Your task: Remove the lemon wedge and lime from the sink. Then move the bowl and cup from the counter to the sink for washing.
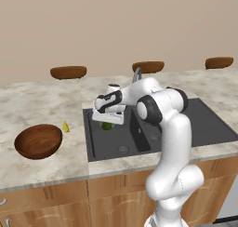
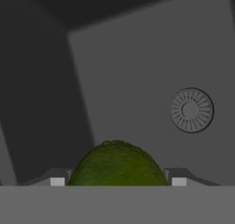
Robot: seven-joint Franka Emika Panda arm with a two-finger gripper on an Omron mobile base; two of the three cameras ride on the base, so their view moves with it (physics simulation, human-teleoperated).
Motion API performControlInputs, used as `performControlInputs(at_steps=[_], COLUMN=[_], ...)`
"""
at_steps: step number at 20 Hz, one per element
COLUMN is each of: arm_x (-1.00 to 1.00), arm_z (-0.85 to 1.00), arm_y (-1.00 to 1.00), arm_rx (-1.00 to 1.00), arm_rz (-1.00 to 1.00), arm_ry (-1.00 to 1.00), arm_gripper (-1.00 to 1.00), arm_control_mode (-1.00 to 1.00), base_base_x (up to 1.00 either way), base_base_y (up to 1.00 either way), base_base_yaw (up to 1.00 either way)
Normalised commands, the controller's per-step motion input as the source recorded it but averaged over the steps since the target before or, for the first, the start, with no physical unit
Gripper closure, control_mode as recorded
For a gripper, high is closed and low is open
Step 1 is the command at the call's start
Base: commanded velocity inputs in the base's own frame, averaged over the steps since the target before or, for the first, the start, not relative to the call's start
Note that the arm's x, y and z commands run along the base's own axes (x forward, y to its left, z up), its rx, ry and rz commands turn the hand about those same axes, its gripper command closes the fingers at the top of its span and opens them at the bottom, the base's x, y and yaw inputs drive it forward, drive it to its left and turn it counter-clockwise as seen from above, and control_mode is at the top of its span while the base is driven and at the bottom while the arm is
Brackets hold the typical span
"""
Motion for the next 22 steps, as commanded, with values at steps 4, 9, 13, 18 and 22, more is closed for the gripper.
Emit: performControlInputs(at_steps=[4, 9, 13, 18, 22], arm_x=[-0.37, -0.32, -0.27, -0.21, -0.18], arm_z=[0.27, 0.19, 0.09, 0.01, 0.00], arm_y=[0.21, 0.30, 0.37, 0.43, 0.45], arm_rx=[0.01, 0.01, 0.01, 0.01, 0.03], arm_rz=[0.00, 0.01, 0.00, 0.00, 0.00], arm_ry=[0.00, 0.01, 0.00, 0.00, 0.00], arm_gripper=[1.00, 1.00, 1.00, 1.00, 1.00], arm_control_mode=[-1.00, -1.00, -1.00, -1.00, -1.00], base_base_x=[0.00, 0.00, 0.00, 0.00, 0.00], base_base_y=[0.00, 0.00, 0.00, 0.00, 0.00], base_base_yaw=[0.00, 0.00, 0.00, 0.00, 0.00])
